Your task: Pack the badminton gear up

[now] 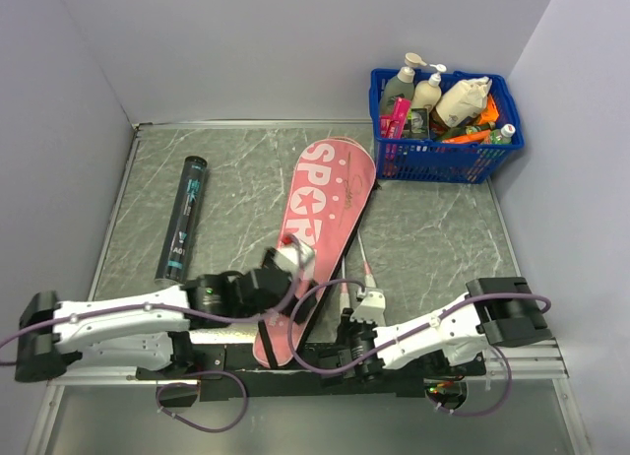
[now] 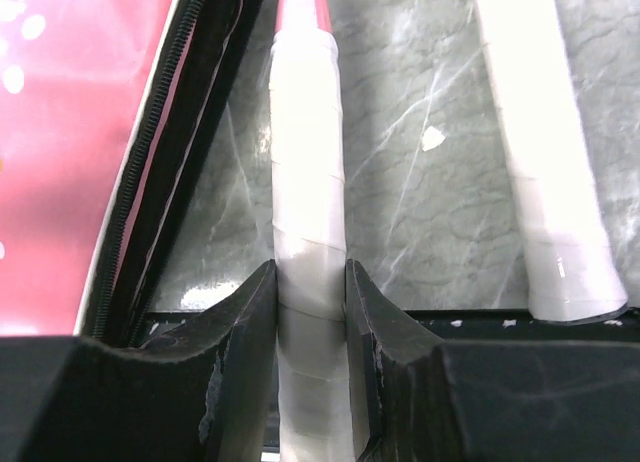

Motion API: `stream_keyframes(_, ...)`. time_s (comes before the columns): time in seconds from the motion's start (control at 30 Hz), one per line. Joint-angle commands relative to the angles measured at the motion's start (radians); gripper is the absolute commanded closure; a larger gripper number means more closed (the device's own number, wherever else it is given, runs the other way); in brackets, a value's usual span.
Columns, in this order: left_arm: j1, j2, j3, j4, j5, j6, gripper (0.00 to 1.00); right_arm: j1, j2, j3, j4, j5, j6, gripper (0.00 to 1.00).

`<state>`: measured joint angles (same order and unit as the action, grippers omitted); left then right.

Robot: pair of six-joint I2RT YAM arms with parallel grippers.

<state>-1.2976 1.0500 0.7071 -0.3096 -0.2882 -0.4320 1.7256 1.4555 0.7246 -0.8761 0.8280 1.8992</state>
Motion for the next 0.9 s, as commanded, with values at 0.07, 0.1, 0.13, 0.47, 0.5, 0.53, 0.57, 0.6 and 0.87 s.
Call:
stream_keyframes(0.07, 0.203, -0.128, 0.043, -0.209, -0.269, -0.255, 0.04, -0.006, -0.052, 0.006, -0.022, 0.094, 0.064, 1.0)
stream_keyframes(0.1, 0.272, -0.134, 0.007, -0.201, -0.244, -0.267, 0.04, -0.008, -0.052, 0.009, -0.011, 0.095, 0.057, 1.0)
stream_keyframes(0.13, 0.303, -0.134, -0.014, -0.192, -0.232, -0.278, 0.04, -0.008, -0.047, 0.01, 0.0, 0.094, 0.041, 1.0)
stream_keyframes(0.47, 0.428, 0.005, -0.207, 0.059, -0.109, -0.376, 0.02, -0.032, -0.027, 0.019, 0.169, 0.074, -0.113, 0.93)
stream_keyframes(0.5, 0.429, 0.021, -0.224, 0.087, -0.109, -0.379, 0.02, -0.041, -0.03, 0.003, 0.195, 0.057, -0.13, 0.87)
stream_keyframes(0.53, 0.429, 0.051, -0.233, 0.102, -0.105, -0.384, 0.01, -0.047, -0.035, -0.007, 0.263, 0.05, -0.179, 0.81)
stream_keyframes(0.57, 0.429, 0.062, -0.241, 0.118, -0.094, -0.387, 0.01, -0.066, -0.043, -0.017, 0.299, 0.04, -0.205, 0.7)
stream_keyframes(0.6, 0.429, 0.071, -0.256, 0.131, -0.088, -0.389, 0.01, -0.073, -0.047, -0.034, 0.331, 0.022, -0.235, 0.64)
stream_keyframes(0.87, 0.434, 0.107, -0.261, 0.181, -0.071, -0.384, 0.02, -0.155, -0.083, -0.042, 0.535, -0.115, -0.503, 0.34)
